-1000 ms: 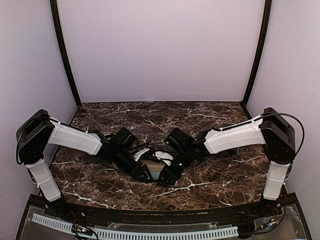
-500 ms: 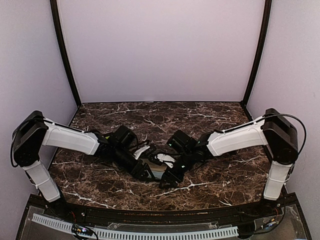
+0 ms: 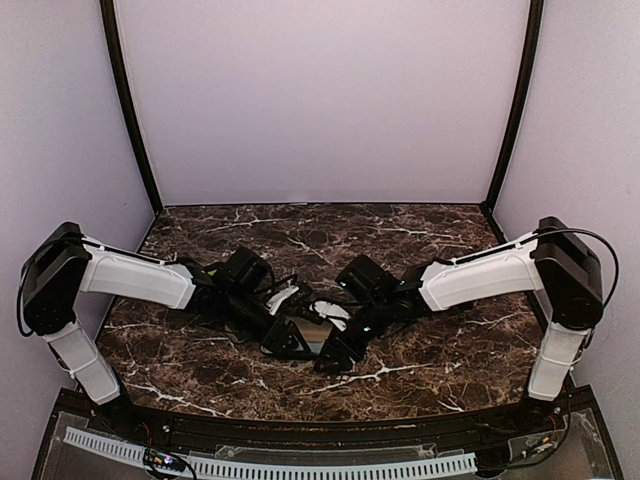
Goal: Organize the sunglasses
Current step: Adjust the folded cleaning cloth on the sunglasses case.
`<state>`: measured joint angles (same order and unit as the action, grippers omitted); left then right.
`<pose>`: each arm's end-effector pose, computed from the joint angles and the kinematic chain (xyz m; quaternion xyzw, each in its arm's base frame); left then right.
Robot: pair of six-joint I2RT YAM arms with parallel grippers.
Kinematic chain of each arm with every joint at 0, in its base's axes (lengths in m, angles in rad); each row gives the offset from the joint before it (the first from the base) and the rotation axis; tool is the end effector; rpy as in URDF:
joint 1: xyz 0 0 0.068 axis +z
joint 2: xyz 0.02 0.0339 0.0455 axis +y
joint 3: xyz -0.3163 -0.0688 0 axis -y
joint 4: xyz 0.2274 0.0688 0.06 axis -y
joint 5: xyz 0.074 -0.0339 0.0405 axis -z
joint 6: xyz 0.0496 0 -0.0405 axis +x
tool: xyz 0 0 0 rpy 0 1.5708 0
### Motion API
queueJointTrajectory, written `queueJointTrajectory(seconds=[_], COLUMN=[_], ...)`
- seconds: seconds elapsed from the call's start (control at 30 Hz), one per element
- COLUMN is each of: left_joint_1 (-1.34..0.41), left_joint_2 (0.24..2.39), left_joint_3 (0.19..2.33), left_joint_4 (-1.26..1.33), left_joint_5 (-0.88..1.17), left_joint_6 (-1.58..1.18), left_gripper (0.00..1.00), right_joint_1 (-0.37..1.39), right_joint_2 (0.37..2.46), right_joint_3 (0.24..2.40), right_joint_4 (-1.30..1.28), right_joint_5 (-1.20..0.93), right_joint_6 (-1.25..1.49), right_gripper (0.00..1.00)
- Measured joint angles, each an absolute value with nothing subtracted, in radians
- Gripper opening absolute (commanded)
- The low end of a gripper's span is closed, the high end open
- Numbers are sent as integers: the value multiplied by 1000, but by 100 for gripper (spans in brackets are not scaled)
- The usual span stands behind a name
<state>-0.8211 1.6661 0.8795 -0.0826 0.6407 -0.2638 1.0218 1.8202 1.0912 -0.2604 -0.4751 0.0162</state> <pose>0.2009 -0.2592 0.2229 0.3492 0.8272 -0.4216 0.1267 0.1750 0.3296 0.2146 -0.5078 0.7834 0.3339 0.1301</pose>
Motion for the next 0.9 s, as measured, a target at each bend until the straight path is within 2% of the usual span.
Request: queueJointTrajectory(seconds=[0.4, 0.63, 0.9], left_joint_1=[-821, -821, -821], left_joint_2=[1659, 1615, 1518], left_joint_3=[841, 826, 812], left_joint_4=[-49, -45, -28], left_joint_5=[629, 607, 544], left_joint_6=[-266, -265, -262], left_gripper=[58, 60, 61], right_joint_1=[1005, 994, 960], right_joint_2=[1782, 1768, 1709], right_joint_3=[1026, 1009, 971], right_joint_4=[-169, -133, -84], right_joint_5=[-486, -484, -444], right_joint_6=[70, 110, 190], right_gripper=[63, 63, 58])
